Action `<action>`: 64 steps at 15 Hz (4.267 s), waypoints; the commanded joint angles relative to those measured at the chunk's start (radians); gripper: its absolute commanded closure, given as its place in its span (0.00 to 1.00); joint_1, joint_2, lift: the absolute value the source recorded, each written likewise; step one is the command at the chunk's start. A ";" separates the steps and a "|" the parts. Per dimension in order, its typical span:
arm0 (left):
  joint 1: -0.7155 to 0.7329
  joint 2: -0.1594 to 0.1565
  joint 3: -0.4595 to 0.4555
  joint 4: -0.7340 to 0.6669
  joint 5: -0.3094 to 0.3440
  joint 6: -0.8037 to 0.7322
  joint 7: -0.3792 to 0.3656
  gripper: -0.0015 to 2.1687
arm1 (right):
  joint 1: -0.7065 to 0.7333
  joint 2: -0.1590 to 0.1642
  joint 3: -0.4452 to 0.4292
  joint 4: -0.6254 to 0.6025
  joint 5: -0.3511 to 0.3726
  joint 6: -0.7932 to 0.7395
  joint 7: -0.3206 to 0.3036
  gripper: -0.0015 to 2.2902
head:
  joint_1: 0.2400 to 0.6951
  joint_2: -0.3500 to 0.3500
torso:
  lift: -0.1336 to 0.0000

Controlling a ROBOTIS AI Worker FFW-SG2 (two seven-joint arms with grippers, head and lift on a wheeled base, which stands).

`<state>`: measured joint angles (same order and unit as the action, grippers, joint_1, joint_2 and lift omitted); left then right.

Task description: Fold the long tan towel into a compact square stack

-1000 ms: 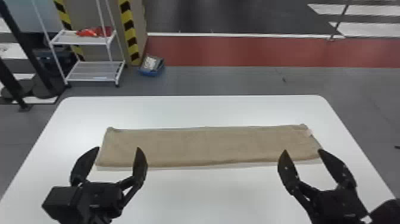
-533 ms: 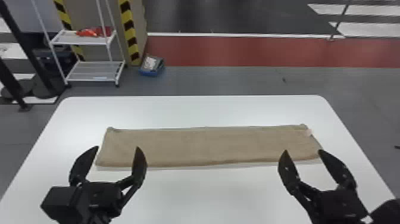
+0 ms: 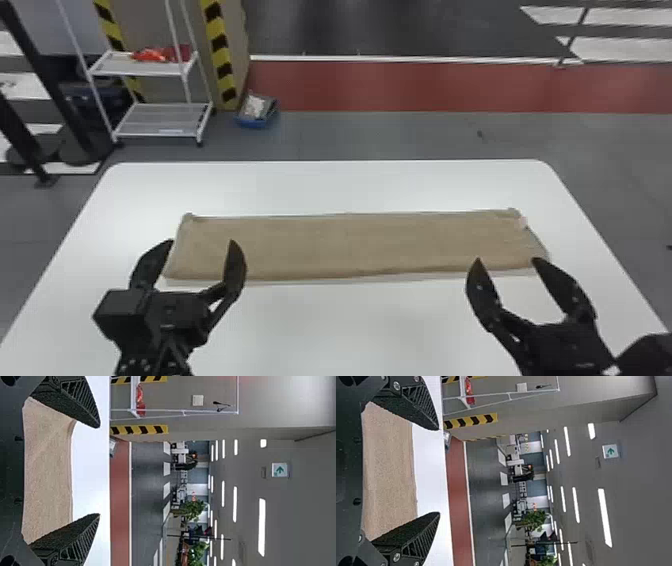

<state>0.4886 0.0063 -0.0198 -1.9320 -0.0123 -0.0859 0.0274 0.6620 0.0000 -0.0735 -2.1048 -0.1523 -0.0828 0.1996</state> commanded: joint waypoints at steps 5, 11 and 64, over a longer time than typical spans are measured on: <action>-0.309 0.008 0.132 0.292 0.051 0.168 -0.098 0.04 | -0.001 0.001 0.000 0.009 0.019 0.039 0.004 0.06 | 1.00 0.54 | 0.58; -0.522 0.024 0.255 0.547 0.034 0.263 -0.201 0.04 | 0.001 0.001 0.004 0.019 0.028 0.048 0.017 0.06 | 1.00 0.66 | 0.58; -0.265 0.029 0.038 0.013 0.126 0.650 0.060 0.02 | -0.588 0.001 0.215 0.546 -0.049 0.291 -0.060 0.10 | 1.00 0.55 | 0.58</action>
<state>0.1698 0.0299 -0.0470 -1.8840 0.1135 0.5823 0.1013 0.1267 -0.0018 0.0948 -1.6226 -0.2165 0.1986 0.1526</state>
